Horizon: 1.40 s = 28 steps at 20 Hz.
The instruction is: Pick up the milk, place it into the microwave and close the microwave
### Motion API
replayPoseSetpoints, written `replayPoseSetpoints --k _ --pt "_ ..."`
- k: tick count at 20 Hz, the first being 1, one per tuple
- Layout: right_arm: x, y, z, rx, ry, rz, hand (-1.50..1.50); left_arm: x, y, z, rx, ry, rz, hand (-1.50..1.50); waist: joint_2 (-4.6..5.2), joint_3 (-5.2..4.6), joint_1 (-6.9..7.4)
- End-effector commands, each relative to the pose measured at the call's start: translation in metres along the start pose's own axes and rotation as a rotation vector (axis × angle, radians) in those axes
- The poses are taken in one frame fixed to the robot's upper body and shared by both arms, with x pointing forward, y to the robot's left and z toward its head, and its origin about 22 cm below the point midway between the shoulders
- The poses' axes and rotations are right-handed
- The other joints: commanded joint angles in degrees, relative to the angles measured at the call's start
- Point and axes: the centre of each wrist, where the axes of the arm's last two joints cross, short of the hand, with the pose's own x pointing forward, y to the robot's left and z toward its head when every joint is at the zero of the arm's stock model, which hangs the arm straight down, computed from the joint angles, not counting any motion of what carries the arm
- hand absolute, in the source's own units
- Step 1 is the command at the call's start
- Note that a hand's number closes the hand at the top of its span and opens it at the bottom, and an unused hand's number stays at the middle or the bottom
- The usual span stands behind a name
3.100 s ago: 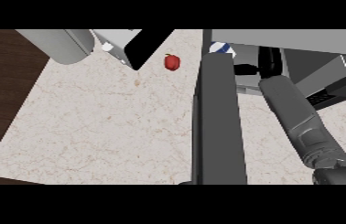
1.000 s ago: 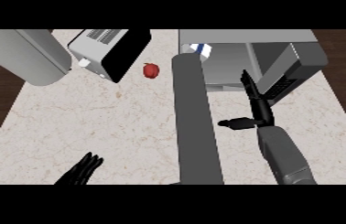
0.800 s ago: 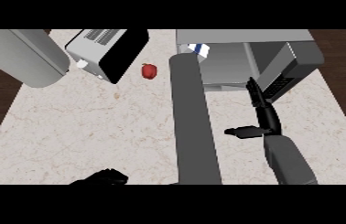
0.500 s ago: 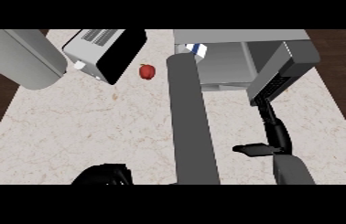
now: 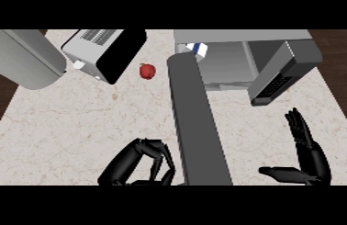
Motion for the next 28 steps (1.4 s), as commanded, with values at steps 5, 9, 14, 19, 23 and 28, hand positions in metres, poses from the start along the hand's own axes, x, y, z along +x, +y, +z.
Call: replayPoseSetpoints --k 5,9,14,19,23,28 --pt "0.041 -0.018 0.039 -0.028 -0.009 0.035 -1.5 -0.045 -0.033 -0.055 -0.208 0.119 -0.124 1.5 0.3 0.02 0.48" --pt "0.063 -0.046 0.042 -0.014 -0.081 -0.011 -1.5 -0.066 -0.037 -0.073 -0.275 0.084 -0.081 1.5 0.5 -0.01 -0.2" --pt "0.071 -0.062 0.034 0.023 -0.12 -0.024 -1.5 -0.076 -0.076 -0.072 -0.309 0.105 -0.086 1.5 0.85 -0.03 -1.87" --pt "0.096 -0.074 0.016 0.063 -0.2 -0.028 -1.5 -0.064 -0.088 -0.081 -0.201 0.113 -0.121 1.5 1.01 -0.1 -3.84" --pt "0.107 -0.066 0.001 0.084 -0.277 -0.049 -1.5 -0.059 -0.089 -0.087 -0.111 0.088 -0.121 1.5 1.35 -0.22 -6.15" --pt "0.114 -0.052 -0.017 0.153 -0.282 -0.083 -1.5 -0.042 -0.084 -0.104 0.01 0.037 -0.086 1.5 1.94 -0.35 -7.23"
